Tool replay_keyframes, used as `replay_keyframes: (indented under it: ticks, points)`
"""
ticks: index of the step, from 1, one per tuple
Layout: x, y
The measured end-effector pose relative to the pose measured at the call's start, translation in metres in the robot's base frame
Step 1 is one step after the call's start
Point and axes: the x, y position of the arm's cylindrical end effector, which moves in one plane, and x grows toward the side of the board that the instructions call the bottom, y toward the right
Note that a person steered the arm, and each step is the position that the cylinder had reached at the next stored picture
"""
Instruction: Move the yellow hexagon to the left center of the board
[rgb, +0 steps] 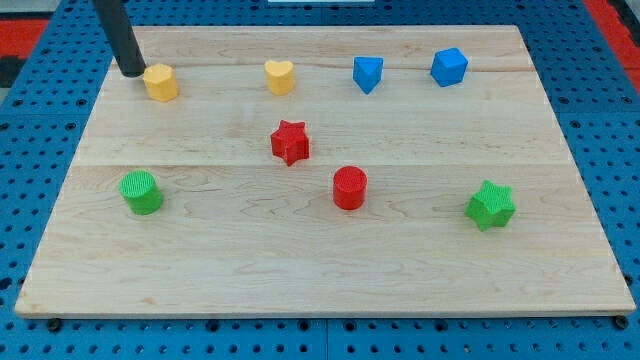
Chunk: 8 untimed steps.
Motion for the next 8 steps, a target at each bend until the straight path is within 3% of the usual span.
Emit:
replay_keyframes:
  ticks: [4, 5, 6, 8]
  points:
    - [0.002, 0.008]
    - [-0.019, 0.012]
    - [-0.017, 0.049]
    - [0.023, 0.041]
